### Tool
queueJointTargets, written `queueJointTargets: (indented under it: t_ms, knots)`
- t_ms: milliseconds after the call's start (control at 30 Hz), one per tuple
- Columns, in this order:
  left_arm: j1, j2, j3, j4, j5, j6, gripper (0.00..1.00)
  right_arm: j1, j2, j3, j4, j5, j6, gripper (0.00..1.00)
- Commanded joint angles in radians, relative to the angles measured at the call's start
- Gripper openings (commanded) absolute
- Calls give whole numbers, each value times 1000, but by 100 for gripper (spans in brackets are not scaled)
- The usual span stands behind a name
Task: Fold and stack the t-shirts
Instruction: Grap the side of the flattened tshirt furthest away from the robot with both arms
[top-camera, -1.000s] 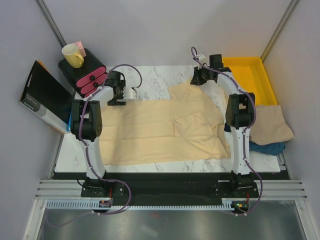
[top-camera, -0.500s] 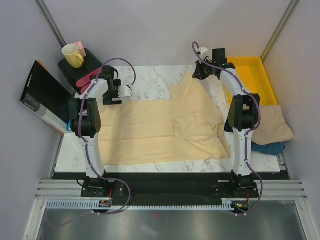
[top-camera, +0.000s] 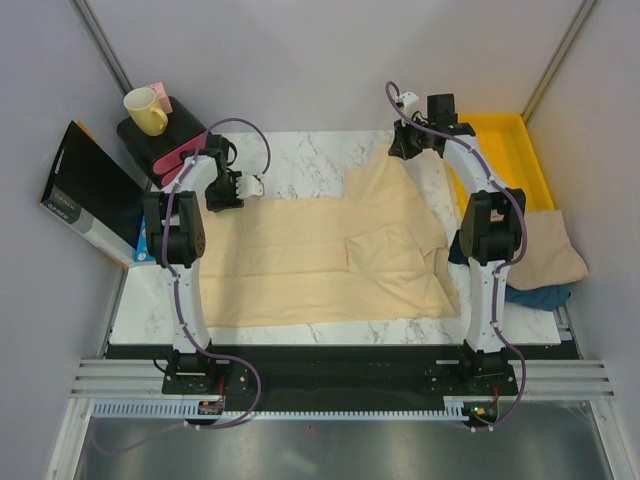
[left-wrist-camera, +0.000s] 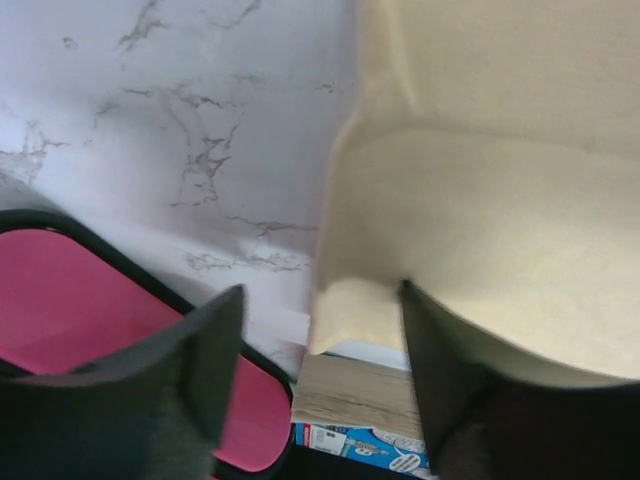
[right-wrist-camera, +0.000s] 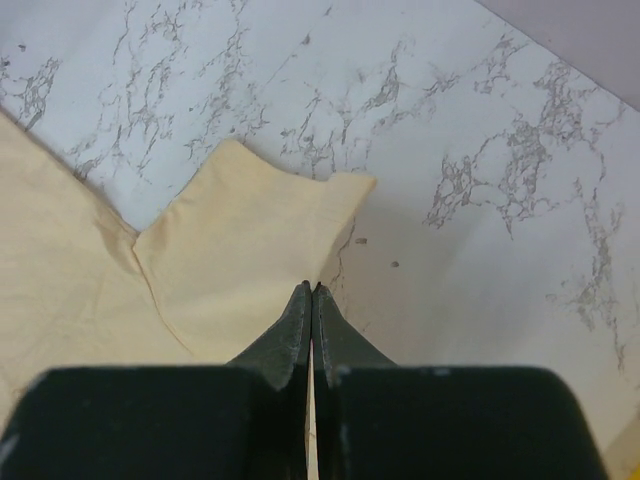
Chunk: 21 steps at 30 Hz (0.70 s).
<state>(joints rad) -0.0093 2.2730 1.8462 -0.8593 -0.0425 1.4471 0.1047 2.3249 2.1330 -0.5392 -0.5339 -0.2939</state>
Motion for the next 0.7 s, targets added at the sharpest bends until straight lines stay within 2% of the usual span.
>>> queueJointTargets:
  t_ms: [0,33,67,333,667]
  knots:
    - [8,49,25,-29,38,-25,42,-3,-101,1,4,6,-21,0]
    - [8,48,22,-30,38,-36,26,-3,-102,-1,1,8,-24,0]
    - [6,45,19,-32,38,-43,2,-3,-108,2,-8,8,-28,0]
    - [6,-45,16,-11,99,-106,2,-3,-144,-5,-64,-1,-59,0]
    - [8,-187,-24,133,67,-103,2,-3,-220,-21,-108,8,-86,0]
